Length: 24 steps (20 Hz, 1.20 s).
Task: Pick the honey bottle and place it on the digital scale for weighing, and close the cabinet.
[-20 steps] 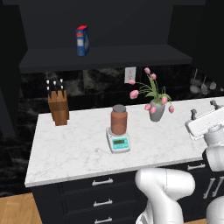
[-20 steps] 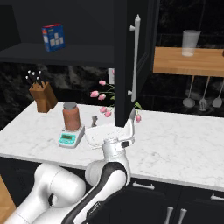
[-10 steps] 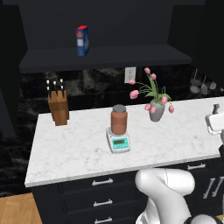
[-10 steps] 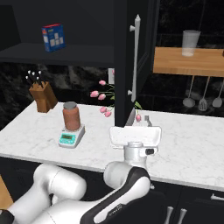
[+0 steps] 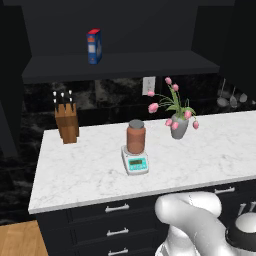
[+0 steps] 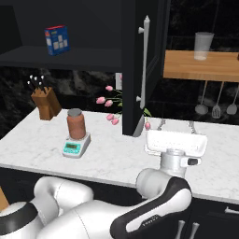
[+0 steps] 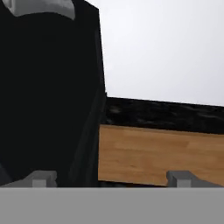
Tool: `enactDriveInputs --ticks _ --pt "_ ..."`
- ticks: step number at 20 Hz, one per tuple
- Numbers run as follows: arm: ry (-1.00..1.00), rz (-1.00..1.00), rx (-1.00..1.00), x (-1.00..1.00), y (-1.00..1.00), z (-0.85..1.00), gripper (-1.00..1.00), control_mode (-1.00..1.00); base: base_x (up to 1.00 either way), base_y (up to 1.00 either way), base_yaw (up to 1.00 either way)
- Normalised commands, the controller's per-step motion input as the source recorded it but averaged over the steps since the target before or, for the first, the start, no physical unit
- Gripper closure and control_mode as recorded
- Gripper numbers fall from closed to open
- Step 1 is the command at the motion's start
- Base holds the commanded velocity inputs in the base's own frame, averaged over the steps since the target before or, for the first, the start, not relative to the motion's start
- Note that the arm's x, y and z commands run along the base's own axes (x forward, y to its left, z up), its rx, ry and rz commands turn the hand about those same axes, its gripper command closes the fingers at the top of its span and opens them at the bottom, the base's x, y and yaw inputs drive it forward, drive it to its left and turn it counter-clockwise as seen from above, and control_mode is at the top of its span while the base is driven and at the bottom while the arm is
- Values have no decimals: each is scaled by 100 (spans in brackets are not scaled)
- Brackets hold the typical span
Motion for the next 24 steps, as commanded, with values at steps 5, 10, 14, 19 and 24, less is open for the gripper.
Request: enactDriveInputs --ticks 5,10,14,19,24 --pt "-74 11 -6 -37 23 90 -100 -100 0 0 0" --pt "-72 24 -22 -2 94 79 -100 -100 0 0 0" --pt "-41 16 -35 0 100 96 -100 -100 0 0 0" --pt "4 -7 -45 17 100 66 -100 -100 0 0 0" --pt "38 -33 -43 50 100 0 -100 -100 0 0 0"
